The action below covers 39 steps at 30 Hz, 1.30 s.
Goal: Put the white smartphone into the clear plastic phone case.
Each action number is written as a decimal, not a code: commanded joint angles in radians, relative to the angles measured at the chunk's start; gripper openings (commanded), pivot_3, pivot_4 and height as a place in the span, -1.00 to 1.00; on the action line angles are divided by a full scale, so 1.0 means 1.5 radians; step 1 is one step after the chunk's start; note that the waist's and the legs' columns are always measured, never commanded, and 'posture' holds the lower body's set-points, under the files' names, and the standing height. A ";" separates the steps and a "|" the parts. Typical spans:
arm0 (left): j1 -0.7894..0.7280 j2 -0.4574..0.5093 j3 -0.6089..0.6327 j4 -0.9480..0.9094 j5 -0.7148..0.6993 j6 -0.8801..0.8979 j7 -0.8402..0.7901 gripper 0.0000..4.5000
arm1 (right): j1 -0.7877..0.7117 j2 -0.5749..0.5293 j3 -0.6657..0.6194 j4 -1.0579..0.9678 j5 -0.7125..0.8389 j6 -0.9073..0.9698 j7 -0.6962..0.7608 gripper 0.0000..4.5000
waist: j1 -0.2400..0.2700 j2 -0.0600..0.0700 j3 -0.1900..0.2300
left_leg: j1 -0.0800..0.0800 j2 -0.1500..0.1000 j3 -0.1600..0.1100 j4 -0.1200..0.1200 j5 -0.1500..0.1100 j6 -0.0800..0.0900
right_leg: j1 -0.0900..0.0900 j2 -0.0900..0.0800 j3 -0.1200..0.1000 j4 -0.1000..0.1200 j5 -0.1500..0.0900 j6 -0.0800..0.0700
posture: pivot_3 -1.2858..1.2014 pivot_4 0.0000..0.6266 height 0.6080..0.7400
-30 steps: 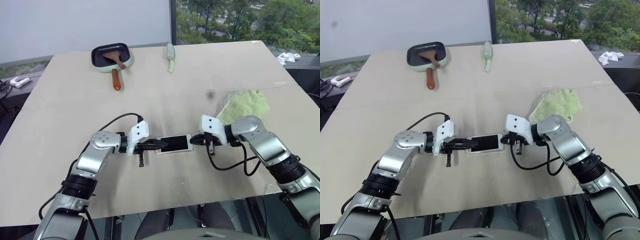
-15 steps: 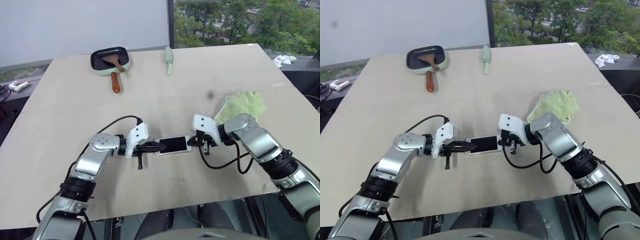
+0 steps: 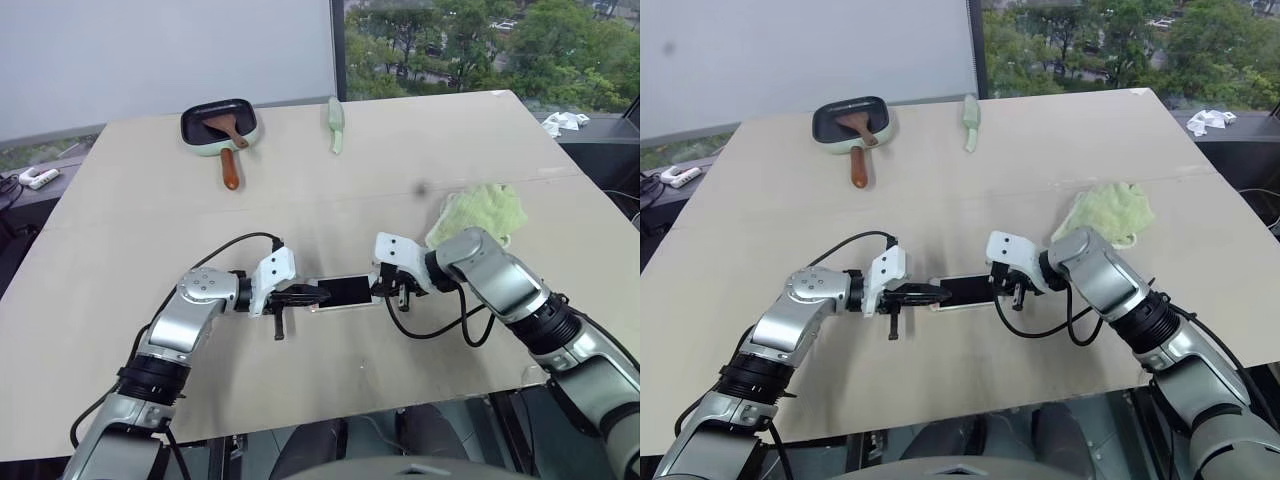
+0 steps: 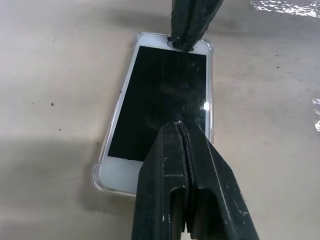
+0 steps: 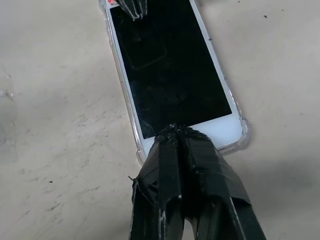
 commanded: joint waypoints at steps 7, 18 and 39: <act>0.000 0.006 0.006 -0.021 -0.004 -0.006 0.000 -1.00 | 0.038 -0.010 0.084 0.062 -0.029 0.032 -0.007 -0.99 | 0.000 0.000 0.000 | 0.000 0.000 0.000 0.000 0.000 0.000 | 0.000 0.000 0.000 0.000 0.000 0.000 | 0.03 -0.52 1.00; -0.002 -0.008 0.023 -0.031 -0.024 0.005 0.017 -1.00 | 0.063 0.030 -0.081 -0.001 0.080 -0.070 0.001 -0.99 | -0.001 0.001 0.002 | -0.002 0.000 0.000 -0.001 0.001 -0.002 | -0.003 0.000 0.000 -0.001 0.000 0.000 | 0.03 -0.52 1.00; 0.322 0.117 0.314 -0.198 -0.135 0.049 0.061 0.99 | 0.426 -0.161 -0.505 -0.100 0.269 -0.299 0.033 1.00 | 0.025 0.003 0.019 | -0.016 0.000 0.000 0.000 0.002 -0.003 | -0.013 -0.001 0.000 -0.002 0.000 0.000 | 0.03 -0.52 1.00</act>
